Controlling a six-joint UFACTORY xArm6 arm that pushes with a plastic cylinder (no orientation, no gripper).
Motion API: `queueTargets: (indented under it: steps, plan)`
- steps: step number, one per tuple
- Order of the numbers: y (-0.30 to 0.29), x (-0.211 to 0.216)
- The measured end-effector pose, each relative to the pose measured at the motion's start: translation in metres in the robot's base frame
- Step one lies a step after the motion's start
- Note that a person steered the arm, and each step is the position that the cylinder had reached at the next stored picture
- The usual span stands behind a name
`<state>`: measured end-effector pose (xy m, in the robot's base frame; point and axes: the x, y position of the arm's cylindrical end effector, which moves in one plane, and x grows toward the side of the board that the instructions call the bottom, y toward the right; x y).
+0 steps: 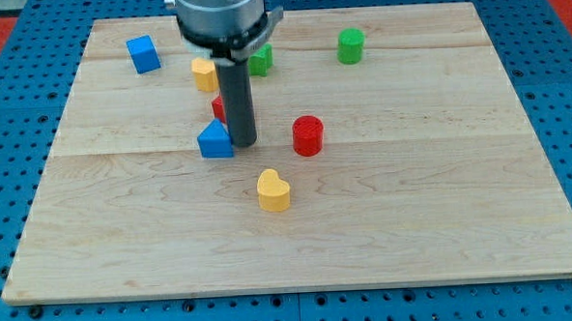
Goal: Push the blue triangle to the red star
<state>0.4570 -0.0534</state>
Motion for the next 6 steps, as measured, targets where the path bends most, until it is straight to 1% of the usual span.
queueTargets:
  steps: [1, 2, 3, 4, 5, 6]
  plan:
    - [-0.042, 0.048]
    - [-0.064, 0.021]
    - [-0.063, -0.009]
    - [-0.045, -0.012]
    - [-0.03, 0.002]
    - [-0.044, 0.056]
